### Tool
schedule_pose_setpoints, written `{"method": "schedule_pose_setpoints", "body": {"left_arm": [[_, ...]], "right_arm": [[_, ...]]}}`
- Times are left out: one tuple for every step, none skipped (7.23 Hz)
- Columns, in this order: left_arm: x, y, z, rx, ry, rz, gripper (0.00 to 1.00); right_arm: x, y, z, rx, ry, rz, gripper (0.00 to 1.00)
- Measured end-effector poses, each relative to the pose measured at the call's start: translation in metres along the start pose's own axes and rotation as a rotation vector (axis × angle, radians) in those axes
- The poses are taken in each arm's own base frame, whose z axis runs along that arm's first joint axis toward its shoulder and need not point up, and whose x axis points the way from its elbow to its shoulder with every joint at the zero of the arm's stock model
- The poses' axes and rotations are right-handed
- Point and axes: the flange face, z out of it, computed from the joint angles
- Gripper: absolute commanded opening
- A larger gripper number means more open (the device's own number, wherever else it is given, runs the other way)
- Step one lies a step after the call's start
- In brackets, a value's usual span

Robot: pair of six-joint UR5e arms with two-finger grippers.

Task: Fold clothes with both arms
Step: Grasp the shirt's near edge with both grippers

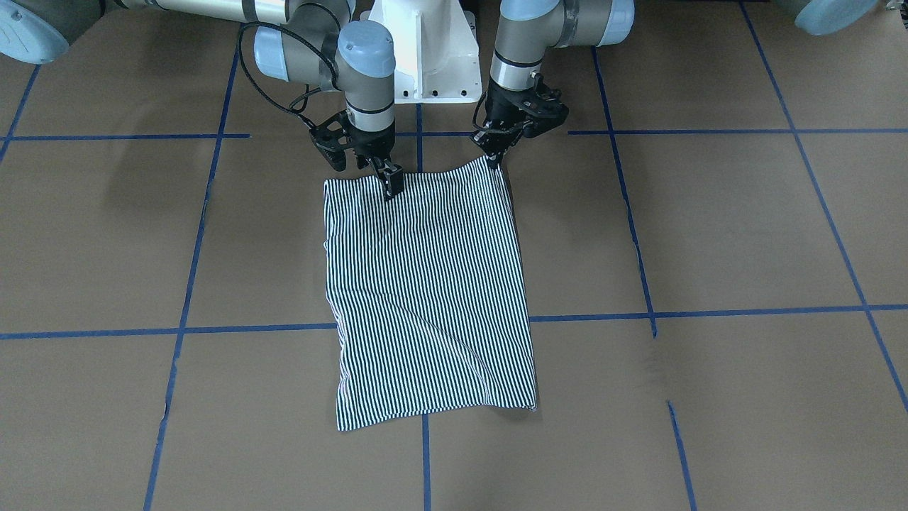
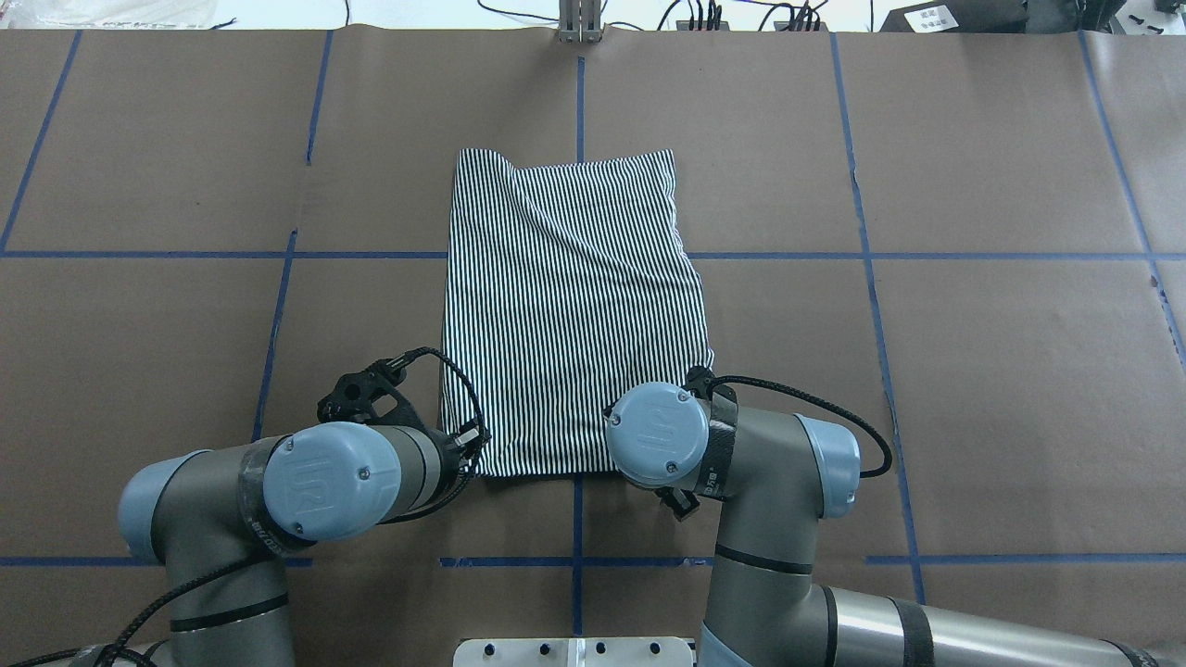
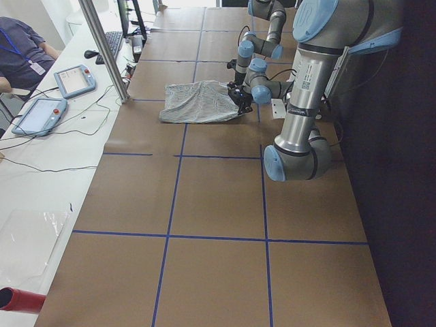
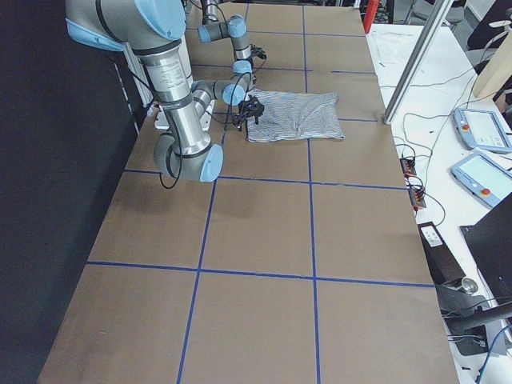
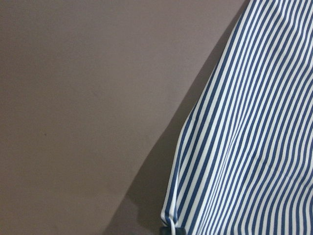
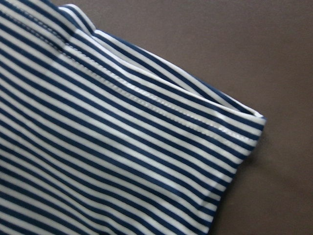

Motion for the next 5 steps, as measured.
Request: {"method": "schedule_pose_setpoints", "body": {"left_arm": [[-0.0004,-0.0002,0.0007,0.001,-0.001,-0.001,0.0],[-0.0011,-0.0004,0.0018,0.002,-0.003,-0.001,0.0],[-0.0017,-0.0005,0.0028,0.003,-0.005,-0.001,0.0],[-0.002,-0.0007,0.0035,0.004,-0.007,-0.001,0.0],[-0.0022,-0.0007,0.0038,0.004,-0.007,-0.001,0.0]], "right_arm": [[0.0003,0.0003,-0.001,0.004,0.005,0.0,0.37],[0.0001,0.001,-0.0021,0.008,0.009,-0.001,0.37],[-0.0003,0.0013,-0.0036,0.008,0.009,-0.001,0.36],[-0.0019,0.0015,-0.0055,0.008,0.007,-0.001,0.36],[-0.0043,0.002,-0.0083,0.007,0.004,-0.002,0.36]]}}
